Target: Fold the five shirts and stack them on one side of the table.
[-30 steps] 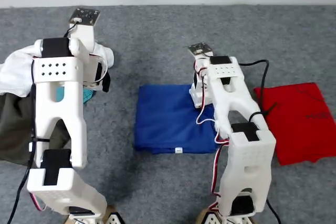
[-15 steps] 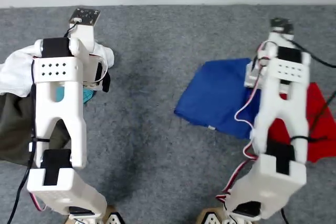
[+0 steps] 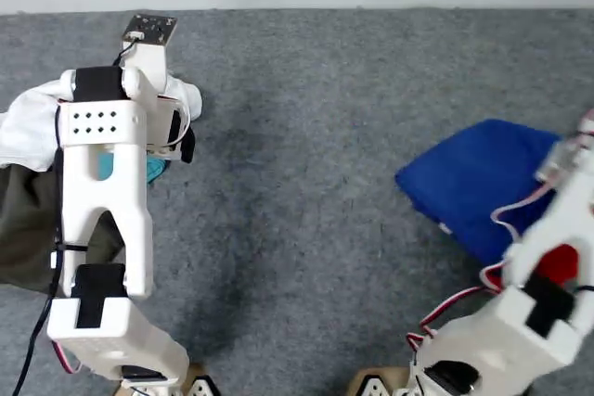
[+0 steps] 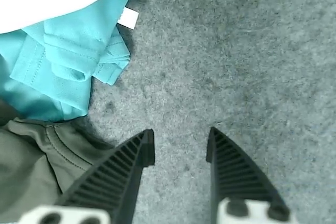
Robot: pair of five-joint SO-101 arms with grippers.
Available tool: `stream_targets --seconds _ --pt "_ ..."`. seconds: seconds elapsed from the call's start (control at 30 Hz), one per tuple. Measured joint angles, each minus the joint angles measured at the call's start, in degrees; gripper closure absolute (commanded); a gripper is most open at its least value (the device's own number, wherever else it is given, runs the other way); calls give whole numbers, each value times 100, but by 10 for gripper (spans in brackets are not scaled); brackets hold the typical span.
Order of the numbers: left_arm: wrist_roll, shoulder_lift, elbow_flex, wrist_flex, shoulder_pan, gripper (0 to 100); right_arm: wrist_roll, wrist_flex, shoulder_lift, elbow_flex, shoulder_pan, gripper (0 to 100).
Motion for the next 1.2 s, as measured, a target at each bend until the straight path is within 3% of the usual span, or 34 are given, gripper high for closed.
stream_targets --seconds 0.3,0.47,0.63,0.73,0.87,1.03,1.2 --pt "0 0 18 0 0 827 -44 -492 1213 0 1090 990" --pt "0 0 18 0 0 827 -607 -730 1538 -9 1547 990" --pt "0 0 18 0 26 827 -703 -659 1582 -9 1908 988" --pt "0 0 158 0 158 827 -563 -273 1582 -114 1916 909" --pt "-79 0 273 0 369 827 185 782 1582 -862 1776 751" --pt "-264 0 290 0 466 827 782 2127 1582 -2022 1336 742" --pt "-281 0 290 0 466 827 870 2277 1442 -2391 905 742"
